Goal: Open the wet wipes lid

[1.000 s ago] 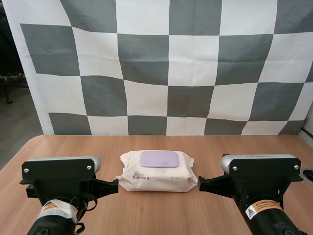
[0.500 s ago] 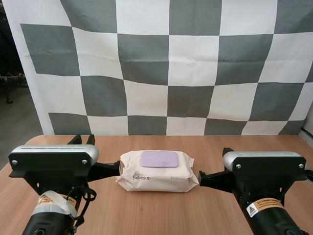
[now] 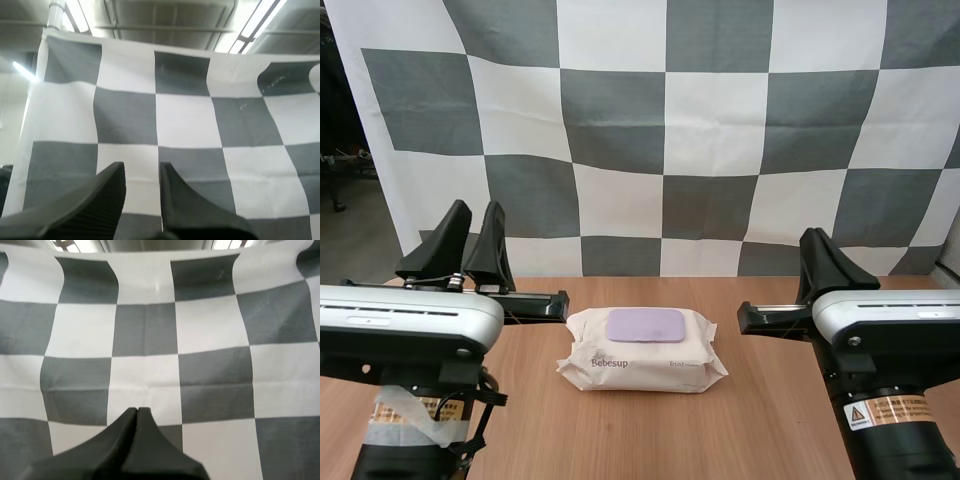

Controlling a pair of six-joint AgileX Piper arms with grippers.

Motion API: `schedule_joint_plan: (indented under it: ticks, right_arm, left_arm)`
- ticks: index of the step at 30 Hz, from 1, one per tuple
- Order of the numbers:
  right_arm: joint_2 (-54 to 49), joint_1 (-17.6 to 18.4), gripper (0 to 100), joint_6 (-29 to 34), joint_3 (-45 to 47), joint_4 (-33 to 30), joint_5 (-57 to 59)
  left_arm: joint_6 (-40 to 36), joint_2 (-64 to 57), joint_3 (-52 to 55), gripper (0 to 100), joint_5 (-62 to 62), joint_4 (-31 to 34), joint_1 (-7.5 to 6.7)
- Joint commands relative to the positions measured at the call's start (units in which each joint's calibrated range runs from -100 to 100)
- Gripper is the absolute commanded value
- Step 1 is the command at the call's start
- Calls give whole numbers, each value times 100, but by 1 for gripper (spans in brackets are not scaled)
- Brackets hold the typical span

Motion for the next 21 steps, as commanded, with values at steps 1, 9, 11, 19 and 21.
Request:
schedule_joint_plan:
  ticks: [1,9,11,19,21]
  right_arm:
    - [0,-2,0,-10,0,130,-5695]
    - [9,-2,0,-1235,-582,828,-3176]
    - [215,-2,0,-1476,-1191,713,-1577]
    - [1841,-2,0,-2460,-3839,-265,1752]
    - [2269,-26,0,-2712,-4430,-529,3237]
  left_arm:
    - [0,0,0,41,-2056,0,-2]
    - [967,0,-774,24,-1011,1,-2]
    - [974,225,-1380,0,146,-20,-2]
    - [1083,1741,-4303,0,2929,-171,7]
    - [1083,2186,-5022,0,3900,-171,7]
